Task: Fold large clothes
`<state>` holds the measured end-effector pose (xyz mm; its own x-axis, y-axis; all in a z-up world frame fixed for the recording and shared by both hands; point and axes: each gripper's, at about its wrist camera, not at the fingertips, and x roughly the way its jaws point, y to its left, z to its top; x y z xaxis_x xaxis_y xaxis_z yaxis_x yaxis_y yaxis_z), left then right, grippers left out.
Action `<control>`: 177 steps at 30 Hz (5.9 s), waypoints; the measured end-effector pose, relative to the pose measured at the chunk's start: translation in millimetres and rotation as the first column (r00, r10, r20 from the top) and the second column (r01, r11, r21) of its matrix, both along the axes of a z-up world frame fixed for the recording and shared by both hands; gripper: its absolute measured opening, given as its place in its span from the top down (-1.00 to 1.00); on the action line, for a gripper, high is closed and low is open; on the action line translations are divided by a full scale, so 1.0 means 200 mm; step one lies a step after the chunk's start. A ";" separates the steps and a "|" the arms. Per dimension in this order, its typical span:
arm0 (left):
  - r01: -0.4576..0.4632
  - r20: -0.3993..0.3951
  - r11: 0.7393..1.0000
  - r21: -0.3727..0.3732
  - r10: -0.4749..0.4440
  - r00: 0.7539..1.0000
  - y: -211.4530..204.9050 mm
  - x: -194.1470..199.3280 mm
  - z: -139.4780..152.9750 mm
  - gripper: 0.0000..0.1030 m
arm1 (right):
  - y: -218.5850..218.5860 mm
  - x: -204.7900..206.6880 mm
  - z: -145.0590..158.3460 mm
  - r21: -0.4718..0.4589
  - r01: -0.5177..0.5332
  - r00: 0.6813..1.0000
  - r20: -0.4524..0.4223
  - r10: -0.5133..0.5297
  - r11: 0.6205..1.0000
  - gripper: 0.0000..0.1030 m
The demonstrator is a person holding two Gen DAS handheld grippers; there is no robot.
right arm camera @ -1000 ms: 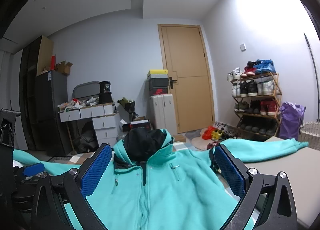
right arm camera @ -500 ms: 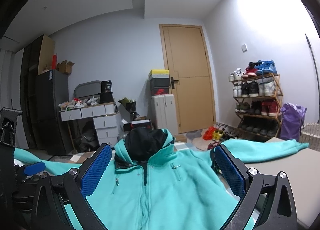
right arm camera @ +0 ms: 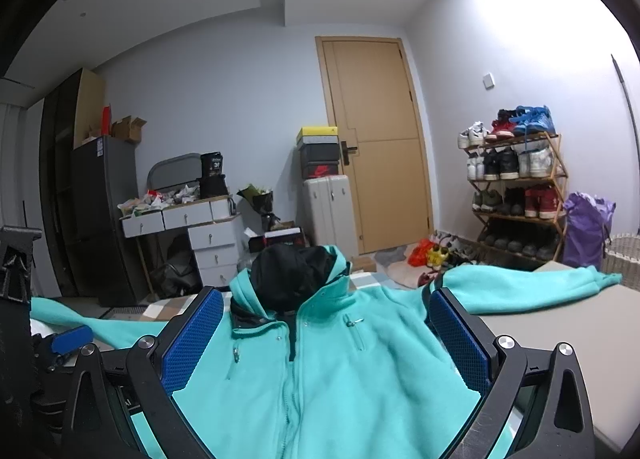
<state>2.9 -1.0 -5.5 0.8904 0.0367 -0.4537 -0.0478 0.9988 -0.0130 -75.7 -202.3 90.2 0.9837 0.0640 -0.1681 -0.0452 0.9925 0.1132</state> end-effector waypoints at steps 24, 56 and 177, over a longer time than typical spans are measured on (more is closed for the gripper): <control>0.048 -0.105 0.994 0.098 -0.038 0.994 -0.14 0.09 -0.10 -0.98 | -2.38 0.48 -0.28 0.401 0.554 0.769 -0.583 -0.262 0.730 -0.96; 0.053 -0.146 0.968 0.243 -0.018 0.989 -0.30 0.13 -0.20 -0.98 | -2.61 0.81 -0.33 0.209 0.652 0.666 -0.618 -0.418 0.729 0.79; -0.163 0.005 0.986 0.033 0.163 0.987 0.36 -0.05 0.02 -0.98 | -0.09 2.14 -0.61 0.142 -0.157 0.628 -0.749 0.209 0.977 -0.40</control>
<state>-6.9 70.9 -1.6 0.8725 0.1960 -0.4475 -0.2096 0.9776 0.0194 352.3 -220.9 -31.7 0.4798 0.2637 -0.8368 -0.0980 0.9639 0.2476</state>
